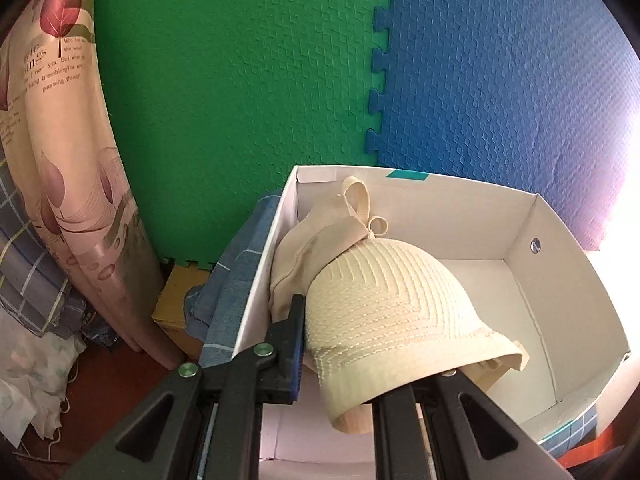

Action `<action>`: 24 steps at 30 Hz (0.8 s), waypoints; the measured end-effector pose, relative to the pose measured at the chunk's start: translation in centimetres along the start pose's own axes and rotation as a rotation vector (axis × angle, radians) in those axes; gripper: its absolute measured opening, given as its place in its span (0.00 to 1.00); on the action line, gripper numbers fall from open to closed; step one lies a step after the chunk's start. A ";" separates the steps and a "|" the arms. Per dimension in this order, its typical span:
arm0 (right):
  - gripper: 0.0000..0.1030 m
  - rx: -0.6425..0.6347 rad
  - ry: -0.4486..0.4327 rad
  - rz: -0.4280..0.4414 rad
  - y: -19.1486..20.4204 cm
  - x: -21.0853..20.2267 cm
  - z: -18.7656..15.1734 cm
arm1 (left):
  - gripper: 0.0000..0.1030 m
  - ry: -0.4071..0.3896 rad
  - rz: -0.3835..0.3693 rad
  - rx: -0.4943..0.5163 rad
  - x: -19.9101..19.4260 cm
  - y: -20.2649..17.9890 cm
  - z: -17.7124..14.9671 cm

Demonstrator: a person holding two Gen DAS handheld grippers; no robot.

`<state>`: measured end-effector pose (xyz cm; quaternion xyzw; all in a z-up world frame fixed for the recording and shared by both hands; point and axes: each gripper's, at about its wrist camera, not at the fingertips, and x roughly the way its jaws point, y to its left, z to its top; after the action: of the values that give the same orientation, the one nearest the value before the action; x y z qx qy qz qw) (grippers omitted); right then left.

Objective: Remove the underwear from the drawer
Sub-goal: 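Lower the beige bra into the white box and open the left gripper, then reach the right tool into the drawer and grasp the white sock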

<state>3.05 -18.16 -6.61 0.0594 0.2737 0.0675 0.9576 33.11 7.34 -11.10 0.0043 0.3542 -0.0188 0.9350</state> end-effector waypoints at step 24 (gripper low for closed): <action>1.00 -0.094 0.620 -0.102 -1.5 13.3 -18.1 | 0.11 0.013 0.027 0.067 0.1 -0.7 0.0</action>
<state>4.76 -16.05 -29.00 -0.0223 0.5519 0.0471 0.8323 33.18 6.64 -11.13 0.0406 0.3595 -0.0178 0.9321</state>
